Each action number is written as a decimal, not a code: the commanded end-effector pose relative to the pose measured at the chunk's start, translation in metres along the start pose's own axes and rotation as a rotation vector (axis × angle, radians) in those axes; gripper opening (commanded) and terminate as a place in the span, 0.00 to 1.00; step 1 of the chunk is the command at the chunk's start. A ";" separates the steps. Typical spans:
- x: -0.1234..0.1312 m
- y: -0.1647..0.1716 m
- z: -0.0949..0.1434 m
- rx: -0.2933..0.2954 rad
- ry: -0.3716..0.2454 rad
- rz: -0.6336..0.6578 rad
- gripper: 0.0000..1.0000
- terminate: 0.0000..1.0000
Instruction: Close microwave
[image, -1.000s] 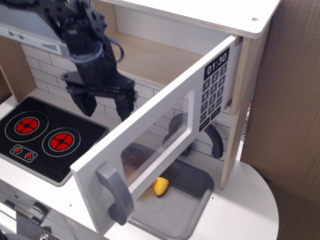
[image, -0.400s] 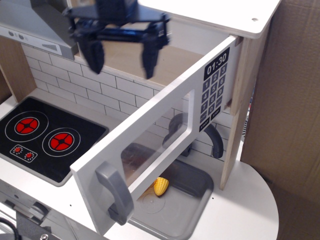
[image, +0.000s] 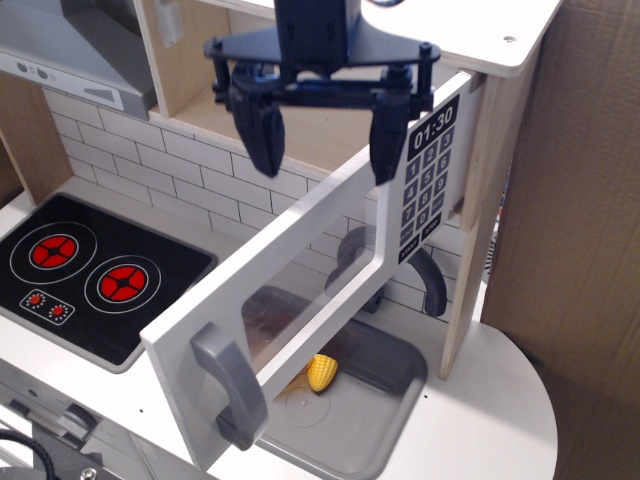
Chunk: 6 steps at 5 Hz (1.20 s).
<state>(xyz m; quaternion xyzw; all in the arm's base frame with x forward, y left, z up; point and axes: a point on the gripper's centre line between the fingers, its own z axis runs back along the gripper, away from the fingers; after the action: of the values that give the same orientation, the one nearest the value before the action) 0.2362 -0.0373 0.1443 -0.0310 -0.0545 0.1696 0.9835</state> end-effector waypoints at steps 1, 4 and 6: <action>0.005 -0.006 -0.007 0.038 -0.096 -0.119 1.00 0.00; 0.053 0.056 -0.016 0.132 -0.151 -0.224 1.00 0.00; 0.088 0.100 -0.016 0.143 -0.176 -0.260 1.00 0.00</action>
<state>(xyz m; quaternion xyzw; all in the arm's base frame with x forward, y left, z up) 0.2786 0.0781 0.1158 0.0561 -0.1076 0.0286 0.9922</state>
